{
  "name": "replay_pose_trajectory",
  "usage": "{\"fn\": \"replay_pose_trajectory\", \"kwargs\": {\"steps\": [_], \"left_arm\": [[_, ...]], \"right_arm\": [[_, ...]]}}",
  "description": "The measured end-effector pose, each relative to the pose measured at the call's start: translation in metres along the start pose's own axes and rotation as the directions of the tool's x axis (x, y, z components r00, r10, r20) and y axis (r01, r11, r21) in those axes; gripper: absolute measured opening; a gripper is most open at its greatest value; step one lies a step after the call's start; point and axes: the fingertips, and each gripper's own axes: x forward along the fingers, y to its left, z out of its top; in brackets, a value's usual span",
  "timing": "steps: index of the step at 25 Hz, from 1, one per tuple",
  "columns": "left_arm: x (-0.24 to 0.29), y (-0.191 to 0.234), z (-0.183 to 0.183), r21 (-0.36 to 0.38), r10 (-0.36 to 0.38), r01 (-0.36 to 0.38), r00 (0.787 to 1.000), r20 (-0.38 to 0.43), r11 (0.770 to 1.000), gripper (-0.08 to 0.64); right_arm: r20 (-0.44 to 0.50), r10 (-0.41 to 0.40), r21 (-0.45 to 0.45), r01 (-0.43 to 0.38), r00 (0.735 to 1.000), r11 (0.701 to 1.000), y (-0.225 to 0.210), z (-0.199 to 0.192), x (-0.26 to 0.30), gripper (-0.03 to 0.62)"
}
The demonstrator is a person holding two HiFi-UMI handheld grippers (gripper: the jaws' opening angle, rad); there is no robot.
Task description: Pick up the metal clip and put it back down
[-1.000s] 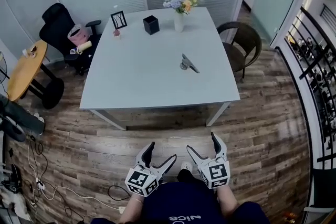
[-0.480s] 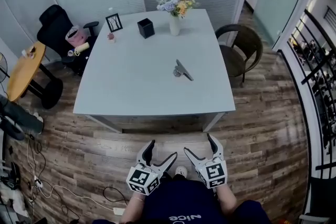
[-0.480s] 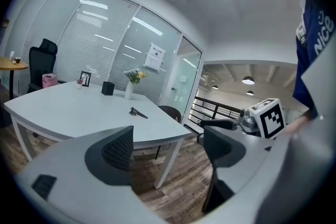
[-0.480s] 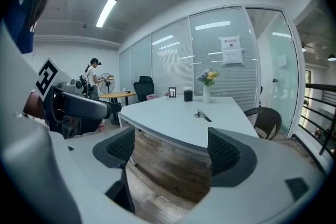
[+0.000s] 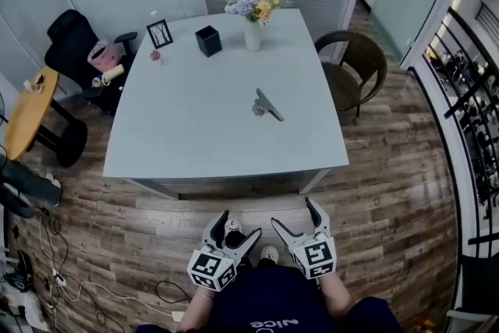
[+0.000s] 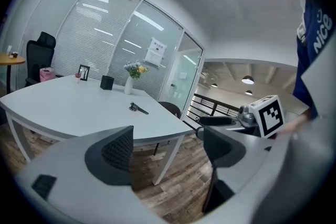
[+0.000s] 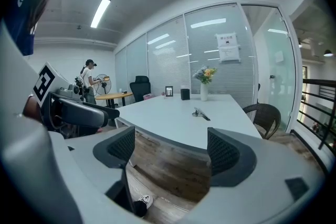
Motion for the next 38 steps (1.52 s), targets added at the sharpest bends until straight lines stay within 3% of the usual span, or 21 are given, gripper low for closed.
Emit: {"fn": "replay_pose_trajectory", "kwargs": {"steps": [6, 11, 25, 38], "left_arm": [[0.013, 0.032, 0.012, 0.001, -0.032, 0.032, 0.999, 0.002, 0.999, 0.407], [0.023, 0.071, 0.031, 0.007, -0.054, 0.054, 0.998, 0.012, 0.999, 0.407], [0.046, 0.169, 0.07, 0.06, -0.143, 0.143, 0.99, -0.002, 0.988, 0.407], [0.053, 0.202, 0.087, 0.049, -0.133, 0.133, 0.991, 0.014, 0.99, 0.407]], "right_arm": [[-0.009, -0.035, -0.002, 0.035, 0.999, 0.999, 0.002, 0.009, 0.026, 0.423], [0.035, -0.08, 0.01, 0.08, 0.996, 0.997, 0.001, 0.032, 0.054, 0.414], [0.003, -0.23, 0.001, 0.23, 0.973, 0.973, 0.013, 0.057, 0.135, 0.407], [-0.039, -0.279, -0.036, 0.277, 0.96, 0.96, 0.01, 0.065, 0.152, 0.4]]}}
